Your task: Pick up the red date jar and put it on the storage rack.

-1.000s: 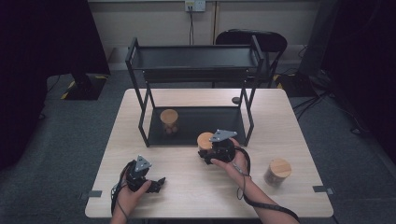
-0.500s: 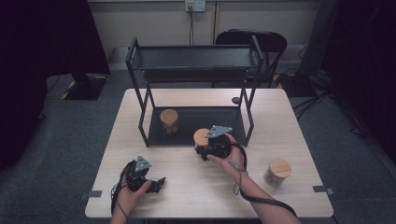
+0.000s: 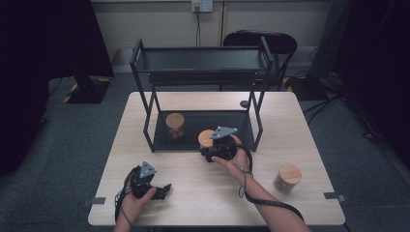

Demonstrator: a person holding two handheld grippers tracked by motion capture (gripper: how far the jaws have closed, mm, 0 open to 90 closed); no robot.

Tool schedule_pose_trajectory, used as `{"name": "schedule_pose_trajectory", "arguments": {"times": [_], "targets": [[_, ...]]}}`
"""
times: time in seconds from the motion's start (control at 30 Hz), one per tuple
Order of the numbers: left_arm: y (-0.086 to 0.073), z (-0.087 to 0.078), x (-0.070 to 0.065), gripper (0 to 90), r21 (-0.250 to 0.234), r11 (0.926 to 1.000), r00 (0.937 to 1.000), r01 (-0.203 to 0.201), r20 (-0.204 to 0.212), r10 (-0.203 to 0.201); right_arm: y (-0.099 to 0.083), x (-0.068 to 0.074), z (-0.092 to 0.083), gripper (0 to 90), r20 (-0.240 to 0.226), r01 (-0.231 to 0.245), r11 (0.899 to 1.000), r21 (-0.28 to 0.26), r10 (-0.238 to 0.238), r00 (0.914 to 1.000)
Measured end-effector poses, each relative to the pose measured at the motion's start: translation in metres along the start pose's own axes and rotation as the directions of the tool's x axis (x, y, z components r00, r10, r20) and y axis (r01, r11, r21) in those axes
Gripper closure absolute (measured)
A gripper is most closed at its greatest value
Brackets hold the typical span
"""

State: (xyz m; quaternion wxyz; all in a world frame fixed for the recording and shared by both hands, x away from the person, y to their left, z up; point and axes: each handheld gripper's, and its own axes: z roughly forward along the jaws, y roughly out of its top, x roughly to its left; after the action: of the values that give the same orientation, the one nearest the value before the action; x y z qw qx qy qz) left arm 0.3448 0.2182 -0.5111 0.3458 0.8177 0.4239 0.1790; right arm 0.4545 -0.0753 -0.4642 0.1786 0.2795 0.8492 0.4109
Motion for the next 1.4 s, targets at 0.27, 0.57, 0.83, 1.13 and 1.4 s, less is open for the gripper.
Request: {"name": "schedule_pose_trajectory", "arguments": {"times": [0.27,0.57,0.83,1.13,1.4], "targets": [[0.000,0.000,0.000,0.3,0.000,1.0000,1.0000,0.000,0.000,0.000,0.007,0.000,0.007,25.5,-0.001,-0.002,1.000,-0.002,0.002,1.0000],[0.000,0.000,0.000,0.3,0.000,1.0000,1.0000,0.000,0.000,0.000,0.012,0.000,0.016,25.5,0.001,-0.006,1.000,0.003,0.006,1.0000],[0.000,0.000,0.000,0.4,0.000,1.0000,1.0000,0.000,0.000,0.000,0.017,-0.003,0.021,25.5,0.008,-0.008,1.000,0.010,0.008,0.9999],[0.000,0.000,0.000,0.4,0.000,1.0000,1.0000,0.000,0.000,0.000,0.021,-0.004,0.027,25.5,0.011,-0.009,1.000,0.013,0.009,0.9999],[0.000,0.000,0.000,0.4,0.000,1.0000,1.0000,0.000,0.000,0.000,0.026,-0.006,0.030,25.5,0.022,-0.006,1.000,0.017,0.006,0.9997]]}}
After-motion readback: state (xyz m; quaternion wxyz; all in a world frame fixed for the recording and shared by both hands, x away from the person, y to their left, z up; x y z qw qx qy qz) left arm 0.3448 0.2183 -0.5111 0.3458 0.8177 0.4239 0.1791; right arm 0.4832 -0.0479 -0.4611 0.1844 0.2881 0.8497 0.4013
